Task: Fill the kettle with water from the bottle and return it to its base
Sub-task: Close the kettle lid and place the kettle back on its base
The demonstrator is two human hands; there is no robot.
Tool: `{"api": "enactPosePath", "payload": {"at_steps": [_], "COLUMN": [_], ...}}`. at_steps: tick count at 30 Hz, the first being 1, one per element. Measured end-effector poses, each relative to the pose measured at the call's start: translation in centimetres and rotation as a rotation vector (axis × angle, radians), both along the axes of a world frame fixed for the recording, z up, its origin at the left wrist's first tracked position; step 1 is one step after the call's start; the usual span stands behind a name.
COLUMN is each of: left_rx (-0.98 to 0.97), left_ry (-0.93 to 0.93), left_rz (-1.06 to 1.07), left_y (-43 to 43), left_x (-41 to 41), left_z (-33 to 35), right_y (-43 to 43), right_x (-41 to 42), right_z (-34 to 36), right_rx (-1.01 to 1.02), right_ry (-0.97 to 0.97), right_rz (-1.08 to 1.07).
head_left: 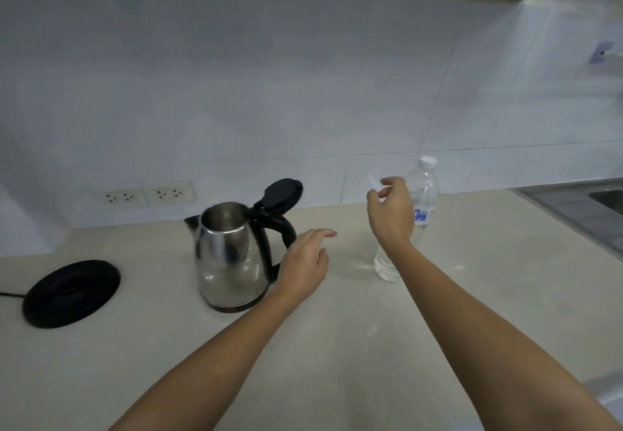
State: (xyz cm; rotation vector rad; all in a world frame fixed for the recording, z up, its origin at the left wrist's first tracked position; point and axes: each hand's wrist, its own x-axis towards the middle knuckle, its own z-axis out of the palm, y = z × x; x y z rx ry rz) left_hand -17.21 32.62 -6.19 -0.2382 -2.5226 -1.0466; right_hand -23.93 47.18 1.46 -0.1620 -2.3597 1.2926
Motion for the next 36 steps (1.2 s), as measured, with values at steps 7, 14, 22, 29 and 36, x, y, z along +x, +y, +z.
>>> {"api": "enactPosePath", "payload": {"at_steps": [7, 14, 22, 29, 36], "left_rx": [-0.013, 0.196, 0.240, 0.298, 0.216], "left_ry": [0.276, -0.304, -0.501, -0.536, -0.555], "left_rz": [0.431, 0.487, 0.383, 0.361, 0.361], "left_y": [-10.3, -17.3, -17.8, -18.0, -17.9], "left_x": [5.5, 5.7, 3.5, 2.4, 2.6], "left_z": [-0.2, -1.6, -2.0, -3.0, -2.9], "right_y": [-8.8, -13.3, -17.6, -21.6, -21.0], "right_x": [3.9, 4.9, 4.5, 5.0, 3.0], "right_z": [-2.4, -1.2, 1.2, -0.4, -0.8], "right_rx": [-0.285, -0.252, 0.178, 1.039, 0.748], "right_ry": [-0.131, -0.067, 0.075, 0.166, -0.095], "right_rz": [0.337, 0.426, 0.530, 0.636, 0.526]}}
